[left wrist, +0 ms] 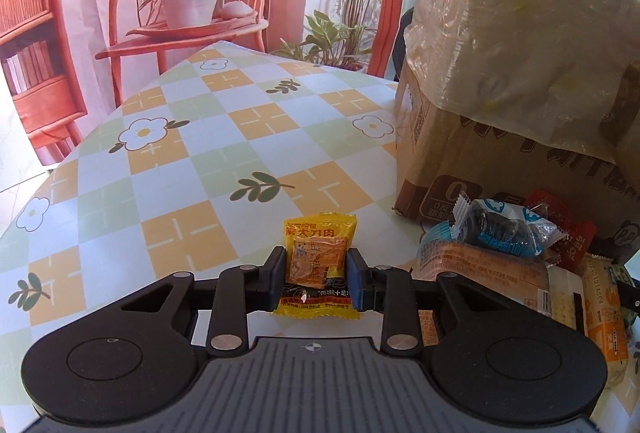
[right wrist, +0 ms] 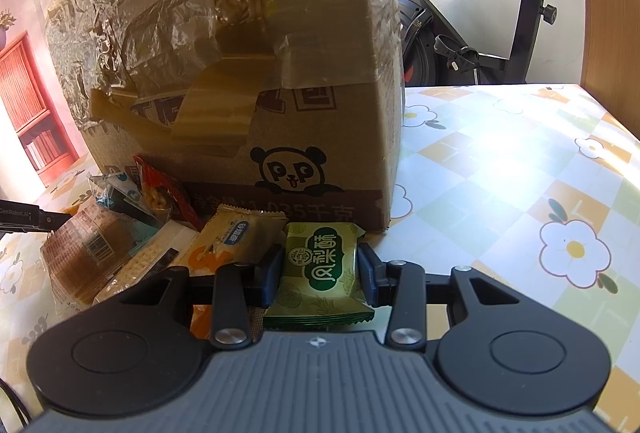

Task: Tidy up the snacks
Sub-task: 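Grasp the yellow snack packet with the left tool while the right tool grasps the green biscuit packet, then carry both packets over the box and open both tools to drop them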

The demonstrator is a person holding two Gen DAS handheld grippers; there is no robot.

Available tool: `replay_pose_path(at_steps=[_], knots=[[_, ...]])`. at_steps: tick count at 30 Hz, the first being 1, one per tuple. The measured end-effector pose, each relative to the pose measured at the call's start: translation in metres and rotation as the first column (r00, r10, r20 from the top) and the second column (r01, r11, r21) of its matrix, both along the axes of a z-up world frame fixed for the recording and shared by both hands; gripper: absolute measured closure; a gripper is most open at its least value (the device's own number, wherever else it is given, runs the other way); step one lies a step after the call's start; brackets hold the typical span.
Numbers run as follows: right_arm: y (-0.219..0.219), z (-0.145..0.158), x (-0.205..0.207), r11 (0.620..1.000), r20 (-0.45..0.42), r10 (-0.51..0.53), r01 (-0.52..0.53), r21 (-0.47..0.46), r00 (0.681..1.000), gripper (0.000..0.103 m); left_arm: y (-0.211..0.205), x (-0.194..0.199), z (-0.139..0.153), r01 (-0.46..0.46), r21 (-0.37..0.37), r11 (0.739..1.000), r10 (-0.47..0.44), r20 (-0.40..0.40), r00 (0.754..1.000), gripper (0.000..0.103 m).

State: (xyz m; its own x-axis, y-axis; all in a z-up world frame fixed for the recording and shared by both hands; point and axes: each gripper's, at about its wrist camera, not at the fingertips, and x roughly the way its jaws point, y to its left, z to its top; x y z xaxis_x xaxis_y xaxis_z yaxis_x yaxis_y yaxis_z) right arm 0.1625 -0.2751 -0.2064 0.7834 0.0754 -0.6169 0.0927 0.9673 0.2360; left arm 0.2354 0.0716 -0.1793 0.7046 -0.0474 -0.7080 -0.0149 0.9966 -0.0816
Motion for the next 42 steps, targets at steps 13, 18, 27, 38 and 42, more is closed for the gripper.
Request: replay_pose_path(at_steps=[13,18,27,38,42], knots=[[-0.03,0.013,-0.025,0.987,0.0,-0.133,0.133,0.086,0.991,0.062,0.004,-0.037,0.053,0.013,-0.105,0.994,0.003,0.146,0.989,0.07],[-0.043,0.05,-0.047,0.984,0.116,-0.178,0.173,0.049,0.977,0.062,-0.008,-0.032,0.08,0.05,-0.123,0.991,-0.022,0.218,0.976,0.07],[-0.052,0.162,-0.038,0.983,0.408,-0.135,0.173,-0.056,0.903,0.062,-0.05,-0.014,0.159,0.197,-0.126,0.972,-0.131,0.403,0.906,0.069],[-0.018,0.206,0.052,0.992,0.373,0.047,0.001,-0.128,0.927,0.062,-0.137,0.064,0.183,0.314,-0.064,0.947,-0.272,0.359,0.893,0.069],[-0.013,0.194,0.079,0.994,0.289,0.032,0.0,-0.11,0.957,0.062,-0.152,0.09,0.165,0.321,-0.083,0.943,-0.289,0.268,0.919,0.068]])
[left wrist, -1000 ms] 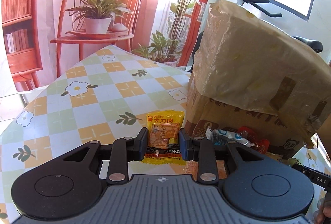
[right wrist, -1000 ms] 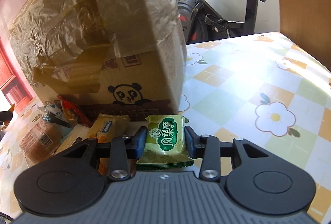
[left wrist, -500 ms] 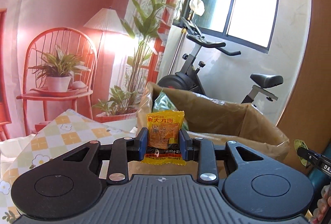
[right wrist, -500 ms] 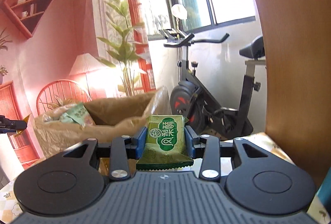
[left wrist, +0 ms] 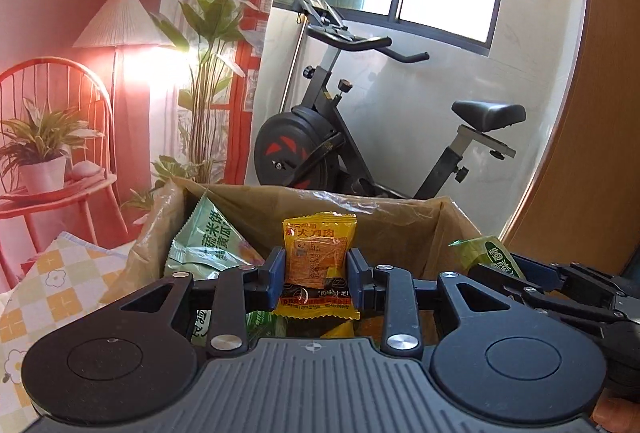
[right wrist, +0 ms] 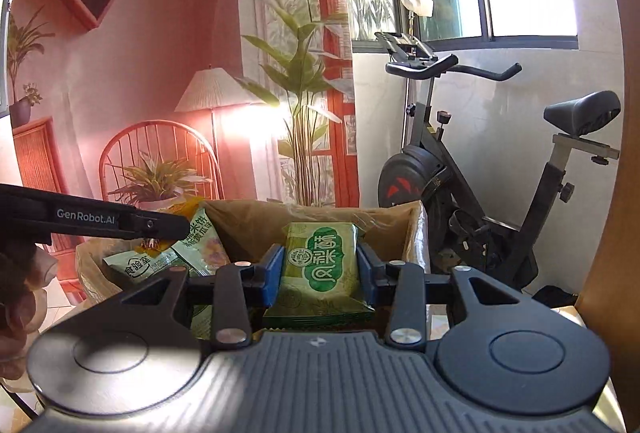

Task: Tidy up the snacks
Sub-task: 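Carry both packets over the box and open both tools to drop them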

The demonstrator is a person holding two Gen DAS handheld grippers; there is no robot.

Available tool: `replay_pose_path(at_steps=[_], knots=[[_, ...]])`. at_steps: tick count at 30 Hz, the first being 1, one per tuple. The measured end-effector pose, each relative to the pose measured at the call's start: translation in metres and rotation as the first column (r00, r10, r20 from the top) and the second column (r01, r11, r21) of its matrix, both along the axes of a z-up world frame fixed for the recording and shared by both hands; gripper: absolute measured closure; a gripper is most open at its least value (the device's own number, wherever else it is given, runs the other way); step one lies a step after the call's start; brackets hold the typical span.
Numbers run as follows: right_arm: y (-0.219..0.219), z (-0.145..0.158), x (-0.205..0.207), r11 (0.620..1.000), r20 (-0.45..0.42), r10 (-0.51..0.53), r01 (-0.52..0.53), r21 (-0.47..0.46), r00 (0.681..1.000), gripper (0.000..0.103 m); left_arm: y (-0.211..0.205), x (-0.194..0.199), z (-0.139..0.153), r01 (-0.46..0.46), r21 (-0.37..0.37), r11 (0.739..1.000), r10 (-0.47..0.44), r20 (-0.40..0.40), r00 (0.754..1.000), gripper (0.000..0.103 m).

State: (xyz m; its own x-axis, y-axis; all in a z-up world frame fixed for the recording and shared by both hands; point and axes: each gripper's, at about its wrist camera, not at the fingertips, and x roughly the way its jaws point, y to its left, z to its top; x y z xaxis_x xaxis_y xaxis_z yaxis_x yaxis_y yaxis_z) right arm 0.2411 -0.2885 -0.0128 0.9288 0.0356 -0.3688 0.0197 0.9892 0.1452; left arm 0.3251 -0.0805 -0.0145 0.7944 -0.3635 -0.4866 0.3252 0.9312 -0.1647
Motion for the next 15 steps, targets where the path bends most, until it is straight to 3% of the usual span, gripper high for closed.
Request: replay_pose_path(at_steps=[2,3,4,6,15], knots=[[-0.002,-0.007,0.006,1.0,-0.036,-0.006,0.007,0.026,0.999,0.06,0.0,0.01,-0.01,0.011,0.021,1.0,-0.01,-0.036,0.999,0.058],[-0.003,-0.009,0.007,0.999,-0.046,-0.01,0.011,0.035,0.999,0.059,0.001,0.012,-0.012,0.015,0.026,1.0,-0.013,-0.042,0.999,0.046],[-0.004,-0.009,0.006,0.999,-0.051,-0.011,0.013,0.039,0.999,0.058,0.003,0.012,-0.012,0.016,0.024,1.0,-0.015,-0.04,0.999,0.042],[-0.003,-0.007,0.0,0.999,-0.041,0.006,-0.005,0.041,0.999,0.049,0.012,0.01,-0.009,0.021,0.021,1.0,-0.02,-0.028,0.999,0.041],[-0.006,0.005,-0.042,0.993,0.026,0.006,-0.009,0.116,1.0,0.049,0.064,-0.025,0.025,0.029,0.078,0.997,-0.03,0.01,0.999,0.041]])
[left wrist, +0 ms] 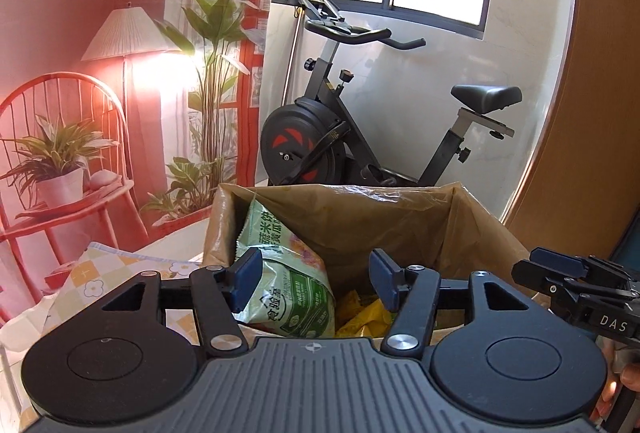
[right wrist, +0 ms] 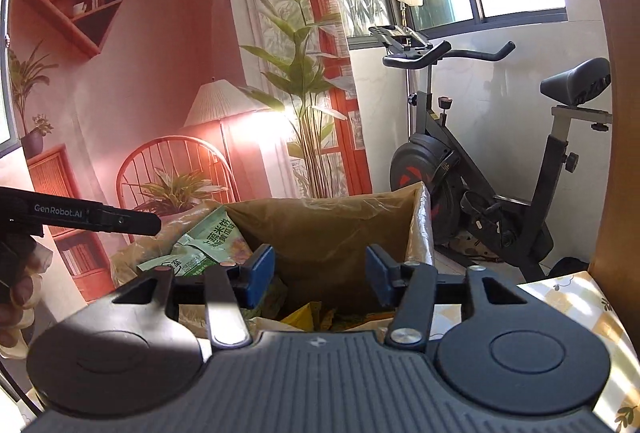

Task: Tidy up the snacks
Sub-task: 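Carry both packets over the box and open both tools to drop them, then move both tools back down to the snacks beside the box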

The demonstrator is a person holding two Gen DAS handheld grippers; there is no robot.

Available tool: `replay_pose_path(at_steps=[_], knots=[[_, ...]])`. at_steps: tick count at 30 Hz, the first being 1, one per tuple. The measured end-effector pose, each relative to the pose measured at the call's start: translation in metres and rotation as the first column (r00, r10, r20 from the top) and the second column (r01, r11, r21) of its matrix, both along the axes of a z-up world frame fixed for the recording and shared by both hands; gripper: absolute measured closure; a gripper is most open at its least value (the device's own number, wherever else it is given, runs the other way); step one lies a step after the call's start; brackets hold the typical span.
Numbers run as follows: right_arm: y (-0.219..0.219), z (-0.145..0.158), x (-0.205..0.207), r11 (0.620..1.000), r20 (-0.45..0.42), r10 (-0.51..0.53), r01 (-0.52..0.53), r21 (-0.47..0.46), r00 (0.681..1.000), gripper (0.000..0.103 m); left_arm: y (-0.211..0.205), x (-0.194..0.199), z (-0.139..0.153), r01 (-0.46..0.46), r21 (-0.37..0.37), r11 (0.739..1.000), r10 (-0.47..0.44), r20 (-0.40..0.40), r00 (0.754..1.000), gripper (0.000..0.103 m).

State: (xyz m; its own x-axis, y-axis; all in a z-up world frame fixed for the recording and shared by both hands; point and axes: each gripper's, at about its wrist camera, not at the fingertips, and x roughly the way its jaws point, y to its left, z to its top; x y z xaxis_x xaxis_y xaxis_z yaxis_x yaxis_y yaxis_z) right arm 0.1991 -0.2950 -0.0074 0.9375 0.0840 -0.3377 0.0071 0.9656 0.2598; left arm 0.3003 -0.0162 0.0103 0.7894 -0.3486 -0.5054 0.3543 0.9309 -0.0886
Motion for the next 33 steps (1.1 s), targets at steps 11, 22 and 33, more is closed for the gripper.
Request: replay_pose_path(at_steps=[11,22,33], knots=[[0.02,-0.031,-0.053,0.998,0.015,-0.044,0.043,0.051,0.999,0.049,0.099,-0.045,-0.007,-0.204,0.021,0.979,0.203,0.04,0.978,0.042],[0.038,-0.11,-0.066,0.991,-0.16,-0.05,0.03,-0.131,0.986,0.05,0.097,-0.058,-0.084,-0.166,-0.001,0.986,0.165,-0.119,0.979,0.042],[0.038,-0.18,-0.061,0.991,-0.36,0.014,-0.061,-0.118,0.933,0.05,0.073,-0.06,-0.107,-0.114,0.033,0.993,0.118,-0.152,0.981,0.041]])
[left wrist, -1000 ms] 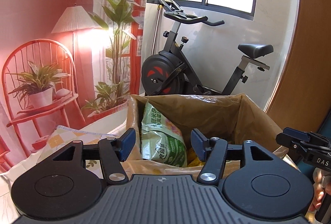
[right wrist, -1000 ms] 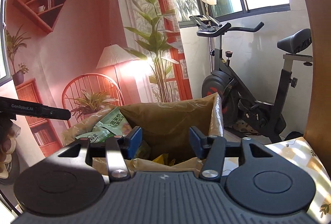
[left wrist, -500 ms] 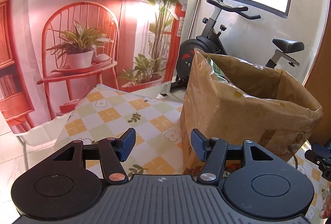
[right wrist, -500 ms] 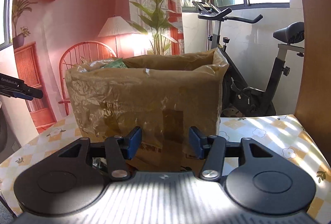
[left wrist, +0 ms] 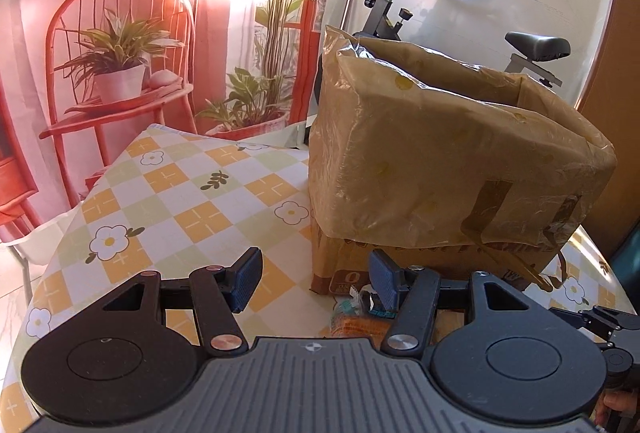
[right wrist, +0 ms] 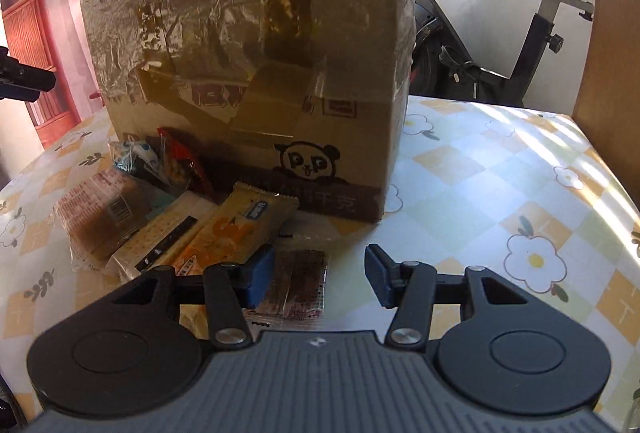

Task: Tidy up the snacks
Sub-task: 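Move both tools back down to the snacks beside the box, then grasp the blue-white wrapped packet with the left tool while the right tool grasps the small brown packet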

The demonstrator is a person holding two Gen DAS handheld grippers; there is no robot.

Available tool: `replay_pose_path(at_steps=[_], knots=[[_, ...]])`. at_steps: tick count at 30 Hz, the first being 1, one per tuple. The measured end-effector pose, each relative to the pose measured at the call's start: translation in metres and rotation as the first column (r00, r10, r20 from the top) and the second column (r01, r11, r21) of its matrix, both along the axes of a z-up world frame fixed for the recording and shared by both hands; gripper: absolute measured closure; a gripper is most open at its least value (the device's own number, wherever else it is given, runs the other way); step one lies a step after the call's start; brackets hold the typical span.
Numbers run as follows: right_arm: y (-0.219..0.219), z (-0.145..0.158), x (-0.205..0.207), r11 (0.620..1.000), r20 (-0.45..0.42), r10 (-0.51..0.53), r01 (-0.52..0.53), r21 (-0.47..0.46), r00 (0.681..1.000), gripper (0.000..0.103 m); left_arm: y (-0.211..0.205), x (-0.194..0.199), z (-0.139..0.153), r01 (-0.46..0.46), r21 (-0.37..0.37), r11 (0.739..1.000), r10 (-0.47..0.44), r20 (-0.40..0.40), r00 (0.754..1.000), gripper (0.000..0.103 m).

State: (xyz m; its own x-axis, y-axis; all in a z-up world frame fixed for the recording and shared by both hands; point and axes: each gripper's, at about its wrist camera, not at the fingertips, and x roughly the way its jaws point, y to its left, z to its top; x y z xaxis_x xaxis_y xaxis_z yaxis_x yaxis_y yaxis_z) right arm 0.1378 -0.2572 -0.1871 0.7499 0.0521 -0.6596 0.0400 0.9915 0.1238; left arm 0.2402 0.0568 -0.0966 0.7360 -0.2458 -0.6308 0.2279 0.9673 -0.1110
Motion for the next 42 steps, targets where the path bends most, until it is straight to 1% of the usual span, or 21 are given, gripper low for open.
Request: replay_pose_path(at_steps=[2,5,9,11,13,14,18,24,26,28,33,36,37,39,41,42], knots=[[0.006,-0.004,0.002,1.0,-0.021,0.028,-0.028,0.007,0.999,0.05,-0.003,0.0,-0.001,0.004,0.002,1.0,-0.004,-0.007,1.0,0.041],[0.017,-0.011,0.006,0.997,-0.05,0.065,-0.067,-0.033,0.997,0.049,-0.006,0.001,-0.006,0.009,0.003,1.0,-0.009,-0.019,1.0,0.041],[0.024,-0.015,0.006,0.992,-0.03,0.085,-0.087,-0.093,0.996,0.044,-0.008,0.001,-0.014,0.013,0.001,1.0,-0.013,-0.04,0.999,0.042],[0.021,-0.017,0.005,0.993,-0.024,0.087,-0.089,-0.081,0.996,0.044,-0.01,0.001,-0.02,0.019,0.0,1.0,-0.019,-0.054,0.998,0.041],[0.019,-0.017,0.002,0.992,-0.011,0.093,-0.093,-0.08,0.996,0.047,-0.013,0.001,-0.025,0.028,-0.004,1.0,-0.028,-0.064,0.998,0.041],[0.018,-0.017,0.001,0.993,-0.005,0.091,-0.091,-0.078,0.996,0.051,-0.015,0.002,-0.028,0.033,-0.005,0.999,-0.033,-0.069,0.997,0.041],[0.017,-0.018,0.001,0.995,0.01,0.082,-0.082,-0.064,0.997,0.054,-0.025,0.005,-0.04,0.05,0.0,0.999,-0.049,-0.089,0.995,0.042],[0.015,-0.017,0.0,0.995,0.018,0.081,-0.08,-0.052,0.997,0.054,-0.048,0.017,-0.053,0.078,-0.011,0.997,-0.079,-0.122,0.989,0.041],[0.014,-0.016,-0.001,0.996,0.02,0.081,-0.08,-0.049,0.997,0.054,-0.056,0.024,-0.056,0.067,-0.014,0.998,-0.068,-0.127,0.99,0.041],[0.014,-0.016,-0.001,0.996,0.021,0.081,-0.08,-0.047,0.996,0.054,-0.059,0.03,-0.058,0.04,-0.04,0.998,-0.044,-0.121,0.992,0.039],[0.015,-0.015,-0.001,0.996,0.023,0.082,-0.081,-0.042,0.996,0.054,-0.063,0.046,-0.068,-0.043,-0.06,0.997,0.032,-0.172,0.985,0.038],[0.014,-0.015,-0.001,0.996,0.024,0.082,-0.081,-0.037,0.996,0.054,-0.064,0.044,-0.073,-0.055,-0.073,0.996,0.04,-0.196,0.98,0.037],[0.014,-0.015,-0.001,0.996,0.025,0.082,-0.081,-0.034,0.996,0.054,-0.066,0.043,-0.074,-0.054,-0.067,0.996,0.04,-0.201,0.979,0.033],[0.013,-0.015,-0.001,0.996,0.025,0.083,-0.082,-0.032,0.996,0.054,-0.069,0.042,-0.08,-0.045,-0.05,0.998,0.033,-0.217,0.976,0.03],[0.013,-0.015,-0.001,0.996,0.025,0.086,-0.085,-0.033,0.996,0.054,-0.074,0.041,-0.084,-0.03,-0.017,0.999,0.026,-0.211,0.977,0.029],[0.013,-0.015,-0.001,0.996,0.025,0.085,-0.085,-0.032,0.996,0.054,-0.076,0.04,-0.085,-0.027,-0.013,1.0,0.024,-0.203,0.979,0.029]])
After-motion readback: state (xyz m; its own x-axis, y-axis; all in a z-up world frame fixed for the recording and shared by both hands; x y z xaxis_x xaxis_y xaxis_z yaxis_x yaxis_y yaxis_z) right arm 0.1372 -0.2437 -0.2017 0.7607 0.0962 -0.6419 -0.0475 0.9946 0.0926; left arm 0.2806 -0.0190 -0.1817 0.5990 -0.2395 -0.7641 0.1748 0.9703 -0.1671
